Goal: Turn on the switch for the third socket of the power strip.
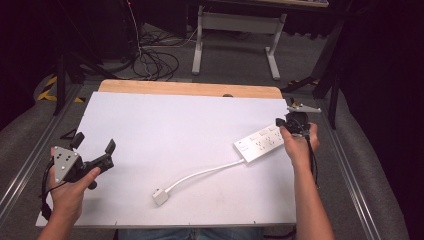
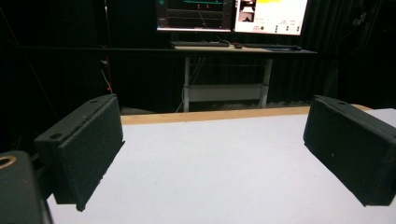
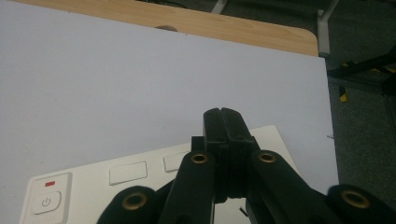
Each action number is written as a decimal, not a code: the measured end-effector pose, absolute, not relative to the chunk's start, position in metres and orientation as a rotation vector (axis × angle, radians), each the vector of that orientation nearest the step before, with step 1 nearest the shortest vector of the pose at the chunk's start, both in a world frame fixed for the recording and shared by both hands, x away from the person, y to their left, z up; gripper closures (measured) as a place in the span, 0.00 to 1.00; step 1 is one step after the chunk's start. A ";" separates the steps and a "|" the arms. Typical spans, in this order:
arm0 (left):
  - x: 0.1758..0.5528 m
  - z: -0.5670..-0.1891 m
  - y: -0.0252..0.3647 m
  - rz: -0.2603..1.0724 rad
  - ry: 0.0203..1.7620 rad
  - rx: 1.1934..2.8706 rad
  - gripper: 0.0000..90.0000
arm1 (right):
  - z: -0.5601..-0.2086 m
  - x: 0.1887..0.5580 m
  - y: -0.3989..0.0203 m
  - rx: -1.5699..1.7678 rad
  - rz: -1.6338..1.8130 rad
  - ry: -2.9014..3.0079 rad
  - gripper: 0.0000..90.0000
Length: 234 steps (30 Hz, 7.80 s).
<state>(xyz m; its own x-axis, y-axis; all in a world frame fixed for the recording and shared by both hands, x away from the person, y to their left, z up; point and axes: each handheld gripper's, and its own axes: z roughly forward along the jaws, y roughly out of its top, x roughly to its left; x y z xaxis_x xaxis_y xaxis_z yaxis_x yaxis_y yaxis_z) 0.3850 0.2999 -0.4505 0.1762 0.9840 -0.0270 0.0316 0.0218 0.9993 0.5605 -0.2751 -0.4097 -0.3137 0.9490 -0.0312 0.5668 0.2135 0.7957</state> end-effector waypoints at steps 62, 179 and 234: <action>0.387 -0.454 0.298 1.022 1.109 1.357 0.07 | -0.445 0.599 -0.274 1.469 0.760 2.089 1.00; 0.385 -0.454 0.297 1.006 1.105 1.360 0.07 | -0.438 0.579 -0.268 1.385 0.853 2.024 1.00; 0.385 -0.453 0.298 1.017 1.110 1.355 0.07 | -0.422 0.498 -0.243 1.145 1.088 1.928 0.70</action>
